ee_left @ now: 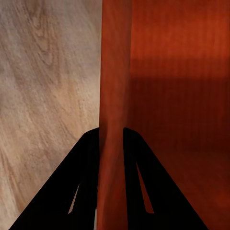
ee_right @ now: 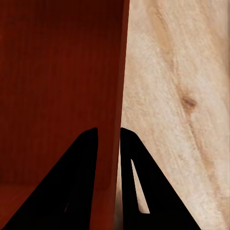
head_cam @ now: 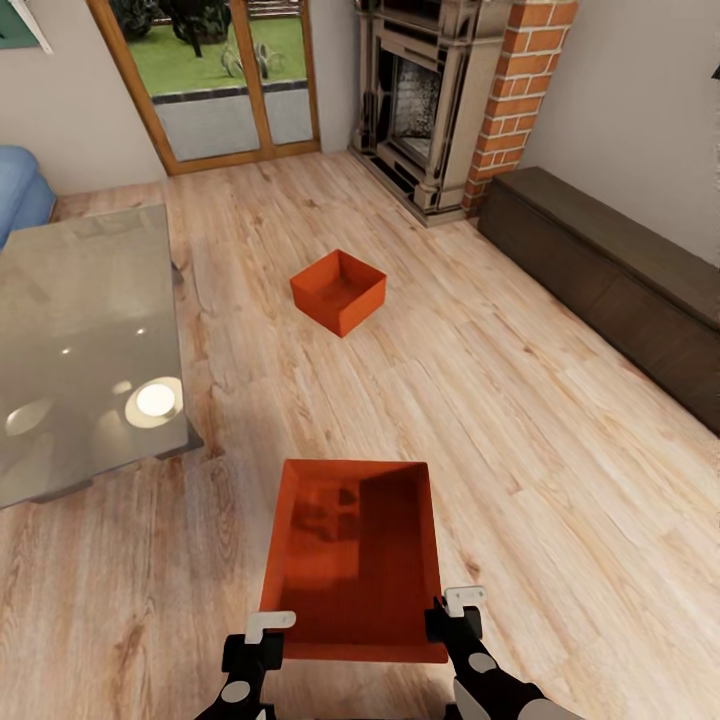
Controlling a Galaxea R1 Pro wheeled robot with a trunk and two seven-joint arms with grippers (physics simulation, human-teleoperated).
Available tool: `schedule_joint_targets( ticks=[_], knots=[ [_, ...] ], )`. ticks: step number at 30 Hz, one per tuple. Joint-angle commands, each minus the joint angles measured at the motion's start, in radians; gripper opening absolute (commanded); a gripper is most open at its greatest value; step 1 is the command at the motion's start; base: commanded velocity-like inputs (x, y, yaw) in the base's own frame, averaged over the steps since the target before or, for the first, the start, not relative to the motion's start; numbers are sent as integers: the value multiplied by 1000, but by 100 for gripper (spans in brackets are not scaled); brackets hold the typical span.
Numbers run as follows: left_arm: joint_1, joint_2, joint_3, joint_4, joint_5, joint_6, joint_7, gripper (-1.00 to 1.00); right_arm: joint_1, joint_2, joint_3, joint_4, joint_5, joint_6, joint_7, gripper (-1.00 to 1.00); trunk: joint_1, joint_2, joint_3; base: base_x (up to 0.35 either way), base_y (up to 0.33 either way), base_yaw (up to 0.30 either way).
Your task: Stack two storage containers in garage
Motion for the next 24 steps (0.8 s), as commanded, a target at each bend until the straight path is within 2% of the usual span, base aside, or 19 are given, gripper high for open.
schedule_joint_targets(
  ticks=[1,19,24],
  knots=[
    [-1,0,10,-3,-16,-47,12,-100,0,-1,-32,23,-22,-7,-37,-100,0,0,1,0,0,-76],
    [-1,-1,10,0,-16,-47,12,-100,0,0,-31,22,-14,-9,-37,-100,0,0,20,0,0,-12],
    [-1,-1,10,1,-16,-47,12,-100,0,1,-31,25,-14,-34,-37,-100,0,0,28,0,0,33]
  ],
)
